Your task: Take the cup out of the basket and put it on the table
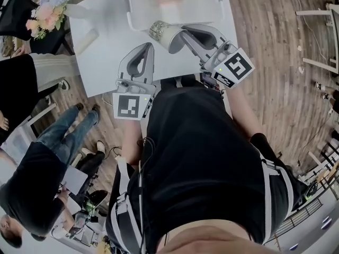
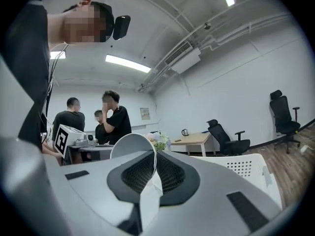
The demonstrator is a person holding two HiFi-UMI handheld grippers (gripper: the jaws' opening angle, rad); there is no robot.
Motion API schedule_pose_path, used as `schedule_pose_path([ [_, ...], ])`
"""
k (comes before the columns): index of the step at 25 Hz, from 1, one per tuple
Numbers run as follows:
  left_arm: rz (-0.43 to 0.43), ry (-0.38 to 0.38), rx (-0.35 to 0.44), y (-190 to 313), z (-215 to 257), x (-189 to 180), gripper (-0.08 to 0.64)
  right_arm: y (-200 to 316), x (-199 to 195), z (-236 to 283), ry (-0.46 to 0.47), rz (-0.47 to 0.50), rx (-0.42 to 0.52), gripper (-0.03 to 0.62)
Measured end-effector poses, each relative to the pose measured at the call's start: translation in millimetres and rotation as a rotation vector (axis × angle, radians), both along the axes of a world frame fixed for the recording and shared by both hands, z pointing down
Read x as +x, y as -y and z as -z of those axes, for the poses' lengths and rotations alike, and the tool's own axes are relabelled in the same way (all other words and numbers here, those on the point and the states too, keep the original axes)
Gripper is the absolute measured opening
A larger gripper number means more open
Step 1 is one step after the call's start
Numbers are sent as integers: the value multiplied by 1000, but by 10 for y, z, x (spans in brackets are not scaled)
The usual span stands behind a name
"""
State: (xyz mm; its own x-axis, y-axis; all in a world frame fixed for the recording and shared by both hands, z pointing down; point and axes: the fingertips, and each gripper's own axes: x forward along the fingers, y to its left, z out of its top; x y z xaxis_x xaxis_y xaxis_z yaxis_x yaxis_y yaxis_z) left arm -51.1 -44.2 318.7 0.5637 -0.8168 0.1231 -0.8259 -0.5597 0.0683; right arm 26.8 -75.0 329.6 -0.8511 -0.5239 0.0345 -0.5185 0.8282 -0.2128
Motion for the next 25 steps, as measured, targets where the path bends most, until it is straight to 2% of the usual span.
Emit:
schedule_pose_path([
  [8,21,20,-36,-76,-75,-66,20,-104,-78,-211,-25,36,-57,34],
  [11,34,21,-28,-117,-97,-132,20,-106,-198,-280,-58,68,-60,34],
  [18,128,28,-69,-291,-180,-516,20,-192,-735,-649,-194,173,-109,34],
  [25,250,2,-85,-636,-315,-1060,20,-443,-1566,-1399,-403,326,-215,34],
])
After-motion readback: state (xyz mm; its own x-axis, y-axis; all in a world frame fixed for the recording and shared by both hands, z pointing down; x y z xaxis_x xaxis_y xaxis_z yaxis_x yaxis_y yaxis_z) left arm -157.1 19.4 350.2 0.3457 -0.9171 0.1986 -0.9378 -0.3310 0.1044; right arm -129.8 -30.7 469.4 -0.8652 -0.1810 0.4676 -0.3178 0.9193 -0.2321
